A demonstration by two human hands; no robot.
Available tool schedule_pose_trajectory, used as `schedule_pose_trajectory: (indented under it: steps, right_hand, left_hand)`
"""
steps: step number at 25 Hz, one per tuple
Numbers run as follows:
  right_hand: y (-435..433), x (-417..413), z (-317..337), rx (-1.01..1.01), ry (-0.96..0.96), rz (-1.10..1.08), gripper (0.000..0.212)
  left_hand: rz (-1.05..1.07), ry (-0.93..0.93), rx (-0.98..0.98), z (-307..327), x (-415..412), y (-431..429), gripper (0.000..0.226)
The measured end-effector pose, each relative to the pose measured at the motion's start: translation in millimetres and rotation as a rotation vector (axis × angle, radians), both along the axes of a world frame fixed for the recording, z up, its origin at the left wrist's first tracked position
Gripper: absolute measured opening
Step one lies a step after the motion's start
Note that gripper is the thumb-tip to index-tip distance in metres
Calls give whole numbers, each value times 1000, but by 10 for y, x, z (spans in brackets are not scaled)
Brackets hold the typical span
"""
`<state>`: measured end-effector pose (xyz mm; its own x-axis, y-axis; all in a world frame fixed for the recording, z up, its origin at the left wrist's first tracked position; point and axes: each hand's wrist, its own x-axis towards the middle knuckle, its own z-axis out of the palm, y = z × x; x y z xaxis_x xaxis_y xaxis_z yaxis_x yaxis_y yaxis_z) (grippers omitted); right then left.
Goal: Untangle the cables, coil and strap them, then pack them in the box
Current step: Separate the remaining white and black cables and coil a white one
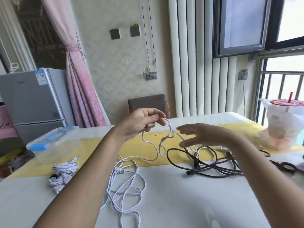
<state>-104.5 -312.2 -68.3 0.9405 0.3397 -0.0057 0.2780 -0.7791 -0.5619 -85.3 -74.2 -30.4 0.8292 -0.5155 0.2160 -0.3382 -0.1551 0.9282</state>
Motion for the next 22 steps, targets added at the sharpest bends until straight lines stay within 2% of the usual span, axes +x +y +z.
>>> schedule_pose_trajectory:
  steps: [3,5,7,9,10,13,16,18,20,22]
  right_hand:
    - [346,-96,-132,244,-15,98,17]
    - [362,-135,-208,419,-23,76,17]
    - [233,-141,-231,661,81,99,18]
    - [85,-152,-236,833,139,85,14]
    - [25,-145,-242,883,97,18,16]
    - [-62,-148,-158,926,-187,-329,15]
    - [-198,-139,41,1068,-375,-585,15]
    - [-415,-107,124,1153,-432,-700,23]
    - [-637,-69,125,1148,-440,-803,30]
    - [-775,15,21,975,-390,-873,31]
  left_hand:
    - [-41,-59,-13,-19,-165,-41,20]
    - [-36,-99,71,-38,-243,5,22]
    - [-43,-97,247,-110,-294,86,29]
    - [-63,-82,395,-212,-335,187,25]
    - [-69,-80,425,-254,-359,235,21]
    - [6,-139,380,-300,-399,379,19]
    - [144,-230,181,-230,-370,590,21]
    - [256,-280,33,-202,-300,834,23]
    - [435,-335,-20,-237,-198,1114,26]
    - [588,-335,16,-353,-129,1288,29]
